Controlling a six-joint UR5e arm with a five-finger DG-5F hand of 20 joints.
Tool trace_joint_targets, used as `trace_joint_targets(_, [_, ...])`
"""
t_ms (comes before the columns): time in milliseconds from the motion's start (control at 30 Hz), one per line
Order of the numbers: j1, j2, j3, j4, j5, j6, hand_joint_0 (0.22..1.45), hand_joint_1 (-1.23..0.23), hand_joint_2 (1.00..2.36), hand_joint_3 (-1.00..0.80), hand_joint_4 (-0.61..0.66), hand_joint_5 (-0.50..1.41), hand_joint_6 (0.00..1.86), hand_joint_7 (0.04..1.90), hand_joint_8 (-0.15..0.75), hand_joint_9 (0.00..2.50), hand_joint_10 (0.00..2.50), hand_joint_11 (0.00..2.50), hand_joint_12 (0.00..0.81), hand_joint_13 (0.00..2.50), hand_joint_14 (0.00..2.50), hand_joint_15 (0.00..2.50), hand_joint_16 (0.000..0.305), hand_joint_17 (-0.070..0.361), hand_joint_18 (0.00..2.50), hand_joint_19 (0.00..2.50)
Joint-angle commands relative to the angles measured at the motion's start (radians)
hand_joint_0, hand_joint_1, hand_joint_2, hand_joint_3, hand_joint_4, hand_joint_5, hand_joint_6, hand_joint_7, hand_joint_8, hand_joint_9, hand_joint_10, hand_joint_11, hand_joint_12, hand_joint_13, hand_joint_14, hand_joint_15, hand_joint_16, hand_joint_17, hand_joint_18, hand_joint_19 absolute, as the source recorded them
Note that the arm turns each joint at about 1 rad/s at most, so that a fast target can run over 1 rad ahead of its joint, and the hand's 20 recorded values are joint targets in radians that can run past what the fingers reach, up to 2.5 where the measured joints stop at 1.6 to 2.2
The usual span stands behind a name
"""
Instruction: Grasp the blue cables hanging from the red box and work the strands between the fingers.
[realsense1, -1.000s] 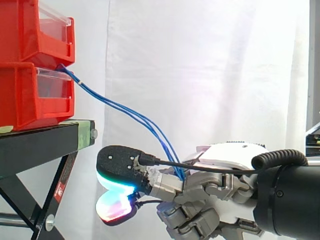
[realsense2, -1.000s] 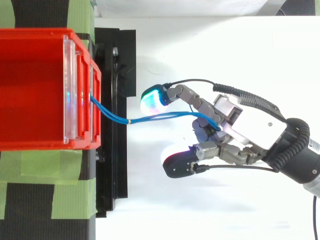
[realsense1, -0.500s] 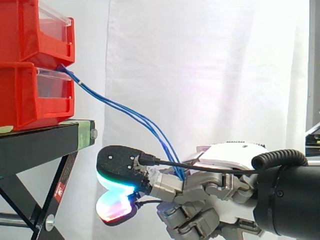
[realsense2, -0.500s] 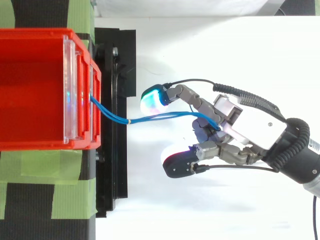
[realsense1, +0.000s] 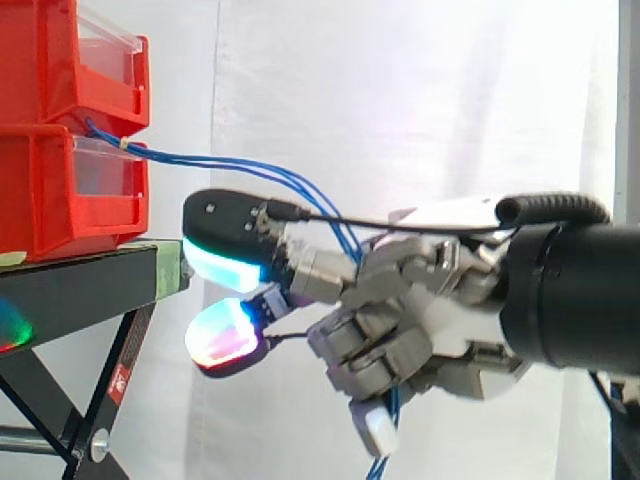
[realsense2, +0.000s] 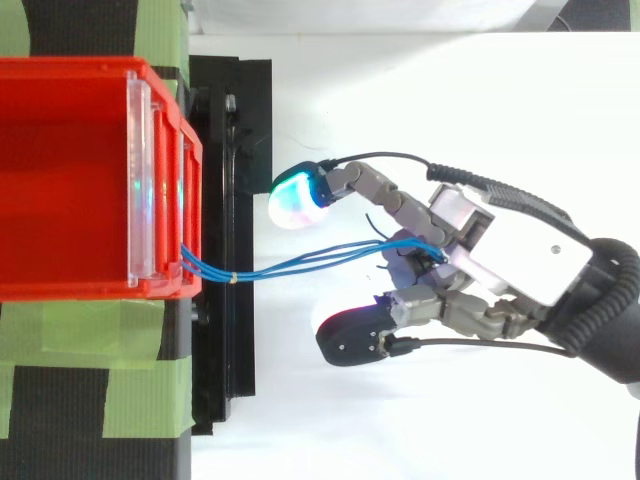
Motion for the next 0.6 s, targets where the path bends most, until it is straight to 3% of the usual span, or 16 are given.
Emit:
trace_joint_targets(0, [0.003, 0.051, 0.002, -0.104, -0.001, 0.058, 0.76, -0.52, 1.0, -1.0, 0.21, -0.11, 0.01, 1.04, 0.439, 1.05, 2.5, 2.5, 0.486, 1.47, 2.5, 1.59, 0.056, 0.125, 1.79, 0.83])
trace_joint_targets(33, [0.003, 0.051, 0.002, -0.104, -0.001, 0.058, 0.76, -0.52, 1.0, -1.0, 0.21, -0.11, 0.01, 1.04, 0.439, 1.05, 2.5, 2.5, 0.486, 1.47, 2.5, 1.59, 0.056, 0.125, 1.79, 0.83])
trace_joint_targets(367, [0.008, 0.07, 0.002, -0.187, -0.012, 0.286, 0.73, -0.51, 1.0, -1.0, 0.21, -0.09, 0.01, 1.05, 0.439, 1.05, 2.5, 2.5, 0.486, 1.47, 2.5, 1.59, 0.056, 0.125, 1.79, 0.83])
trace_joint_targets(567, [0.014, 0.122, 0.002, -0.194, -0.012, 0.285, 0.73, -0.52, 1.0, -1.0, 0.21, -0.05, 0.01, 1.08, 0.439, 1.05, 2.5, 2.5, 0.486, 1.47, 2.5, 1.59, 0.056, 0.125, 1.79, 0.83])
